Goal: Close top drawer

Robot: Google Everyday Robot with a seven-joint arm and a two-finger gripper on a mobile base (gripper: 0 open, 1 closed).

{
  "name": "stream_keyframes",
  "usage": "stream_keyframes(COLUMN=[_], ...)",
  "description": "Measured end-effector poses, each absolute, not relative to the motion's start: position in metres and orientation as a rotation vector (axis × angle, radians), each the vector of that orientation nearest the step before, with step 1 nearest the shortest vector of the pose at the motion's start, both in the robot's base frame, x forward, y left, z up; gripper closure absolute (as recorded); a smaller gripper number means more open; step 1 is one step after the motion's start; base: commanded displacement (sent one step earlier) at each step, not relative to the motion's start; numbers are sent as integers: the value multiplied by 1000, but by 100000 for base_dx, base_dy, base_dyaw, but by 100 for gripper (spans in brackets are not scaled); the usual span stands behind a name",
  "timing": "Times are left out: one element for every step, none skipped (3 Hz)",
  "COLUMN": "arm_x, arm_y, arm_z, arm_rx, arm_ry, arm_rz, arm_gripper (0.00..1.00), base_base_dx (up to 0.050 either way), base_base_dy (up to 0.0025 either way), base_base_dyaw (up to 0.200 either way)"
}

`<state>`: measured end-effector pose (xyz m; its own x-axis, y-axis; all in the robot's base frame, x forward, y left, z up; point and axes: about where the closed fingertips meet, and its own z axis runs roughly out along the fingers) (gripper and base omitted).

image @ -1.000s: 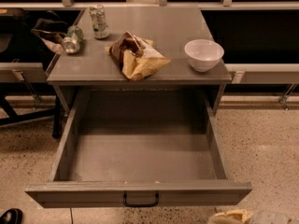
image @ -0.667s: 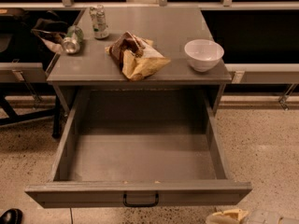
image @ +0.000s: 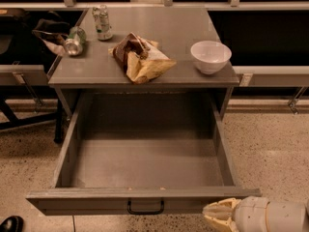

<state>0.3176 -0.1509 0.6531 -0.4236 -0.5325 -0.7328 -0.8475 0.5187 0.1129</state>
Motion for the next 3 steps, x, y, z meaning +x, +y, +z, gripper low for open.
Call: stream_keyframes(arm_x=[329, 351, 391], arm_y=[-144, -133, -121], arm_z=[656, 668, 684], arm_rx=[-1143, -1168, -1162], arm_ry=[2103, 2066, 2028], arm_rz=[625, 610, 598], arm_gripper=[100, 100, 100], base_base_dx=[0, 0, 0], base_base_dy=[0, 0, 0], base_base_dyaw=[0, 0, 0])
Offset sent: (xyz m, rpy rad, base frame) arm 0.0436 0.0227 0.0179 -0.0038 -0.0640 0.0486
